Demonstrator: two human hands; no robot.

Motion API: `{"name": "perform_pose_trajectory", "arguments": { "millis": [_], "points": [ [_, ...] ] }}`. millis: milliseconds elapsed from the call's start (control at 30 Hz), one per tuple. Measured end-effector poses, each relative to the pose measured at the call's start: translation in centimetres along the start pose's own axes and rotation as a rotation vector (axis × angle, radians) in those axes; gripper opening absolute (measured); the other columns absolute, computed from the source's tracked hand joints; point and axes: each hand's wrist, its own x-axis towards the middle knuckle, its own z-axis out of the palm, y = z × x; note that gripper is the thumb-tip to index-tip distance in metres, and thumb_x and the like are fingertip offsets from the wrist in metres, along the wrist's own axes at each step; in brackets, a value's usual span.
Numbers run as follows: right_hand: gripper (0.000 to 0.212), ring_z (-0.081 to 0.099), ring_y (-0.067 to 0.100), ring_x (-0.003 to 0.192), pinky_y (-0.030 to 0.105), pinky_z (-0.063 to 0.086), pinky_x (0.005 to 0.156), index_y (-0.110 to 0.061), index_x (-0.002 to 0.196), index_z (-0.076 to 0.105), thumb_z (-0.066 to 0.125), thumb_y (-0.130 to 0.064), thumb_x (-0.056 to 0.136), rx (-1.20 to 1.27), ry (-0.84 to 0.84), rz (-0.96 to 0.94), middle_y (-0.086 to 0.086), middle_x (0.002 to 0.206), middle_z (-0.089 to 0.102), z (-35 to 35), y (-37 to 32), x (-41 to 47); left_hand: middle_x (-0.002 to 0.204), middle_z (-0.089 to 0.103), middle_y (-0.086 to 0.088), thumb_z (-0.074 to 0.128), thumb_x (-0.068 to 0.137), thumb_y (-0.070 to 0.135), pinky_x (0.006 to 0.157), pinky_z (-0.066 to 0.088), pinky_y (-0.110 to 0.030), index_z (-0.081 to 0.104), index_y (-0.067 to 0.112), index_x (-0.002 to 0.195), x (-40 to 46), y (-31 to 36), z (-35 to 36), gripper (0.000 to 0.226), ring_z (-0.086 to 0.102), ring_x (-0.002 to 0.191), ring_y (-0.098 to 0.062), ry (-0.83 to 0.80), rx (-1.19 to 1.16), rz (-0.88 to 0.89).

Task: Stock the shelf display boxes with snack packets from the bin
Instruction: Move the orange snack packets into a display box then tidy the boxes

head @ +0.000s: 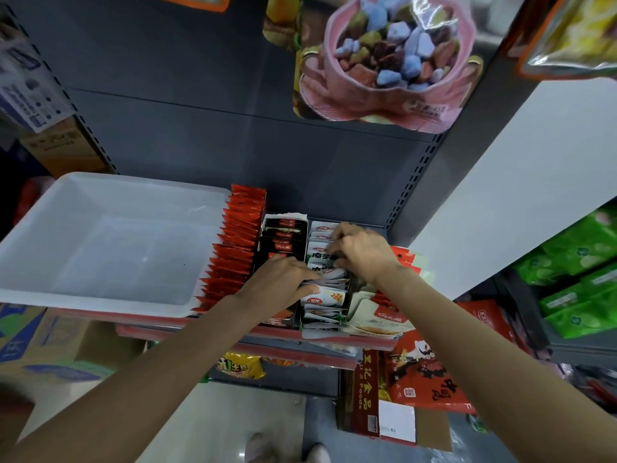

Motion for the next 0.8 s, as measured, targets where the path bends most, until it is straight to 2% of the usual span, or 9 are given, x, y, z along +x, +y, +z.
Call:
{"name": "perform_pose_trajectory", "arguments": {
  "millis": [100, 233, 333, 533, 633, 800],
  "points": [
    [0.034, 0.04, 0.019, 0.124, 0.033, 0.035, 0.1, -0.025, 0.123, 0.06, 0.061, -0.029, 0.089, -0.016, -0.011, -0.029, 0.0, 0.13, 0.04, 0.1, 0.0, 0.1, 0.123, 0.061, 0.006, 0.049, 0.095, 0.04, 0.094, 0.026, -0.023, 0.057, 0.027, 0.128, 0.1, -0.1, 0.0, 0.037, 0.05, 0.114, -0.009, -0.028, -0.006, -0.002],
    [0.027, 0.037, 0.017, 0.122, 0.031, 0.042, 0.093, -0.024, 0.115, 0.065, 0.06, -0.031, 0.089, -0.032, 0.025, -0.029, -0.001, 0.126, 0.038, 0.9, 0.3, 0.1, 0.124, 0.059, 0.006, 0.049, 0.095, 0.04, 0.095, 0.026, -0.024, 0.059, 0.028, 0.126, 0.2, -0.4, 0.2, 0.035, 0.049, 0.114, -0.009, -0.053, -0.023, -0.002],
    [0.024, 0.036, 0.017, 0.124, 0.032, 0.043, 0.097, -0.024, 0.112, 0.067, 0.059, -0.03, 0.09, -0.051, 0.078, -0.04, -0.001, 0.129, 0.037, 1.8, 0.4, 0.1, 0.123, 0.06, 0.005, 0.048, 0.095, 0.04, 0.096, 0.028, -0.026, 0.058, 0.028, 0.127, 0.3, -0.5, 0.2, 0.036, 0.05, 0.113, -0.01, -0.062, -0.02, -0.004],
    [0.026, 0.041, 0.022, 0.12, 0.036, 0.044, 0.095, -0.028, 0.113, 0.068, 0.061, -0.024, 0.089, -0.002, 0.16, -0.058, 0.002, 0.132, 0.043, 2.4, 0.9, 0.5, 0.124, 0.059, 0.005, 0.05, 0.095, 0.039, 0.099, 0.031, -0.029, 0.058, 0.027, 0.128, 0.5, -0.8, -0.1, 0.036, 0.049, 0.114, -0.011, -0.09, -0.039, 0.003],
    [0.027, 0.041, 0.023, 0.12, 0.037, 0.043, 0.097, -0.027, 0.114, 0.067, 0.063, -0.023, 0.087, -0.006, 0.145, -0.07, 0.003, 0.132, 0.042, 2.4, 0.9, 0.6, 0.127, 0.057, 0.005, 0.05, 0.095, 0.038, 0.1, 0.028, -0.027, 0.058, 0.025, 0.127, 0.7, -0.8, -0.1, 0.036, 0.047, 0.118, -0.01, -0.107, -0.057, 0.008],
    [0.024, 0.035, 0.022, 0.124, 0.036, 0.04, 0.099, -0.021, 0.11, 0.069, 0.061, -0.024, 0.088, -0.029, 0.103, -0.045, 0.003, 0.134, 0.037, 2.4, 0.8, 1.0, 0.126, 0.06, 0.003, 0.053, 0.094, 0.037, 0.1, 0.031, -0.024, 0.06, 0.022, 0.126, 0.9, -0.9, 0.0, 0.036, 0.05, 0.115, -0.01, -0.116, -0.075, 0.011]
  ]
}}
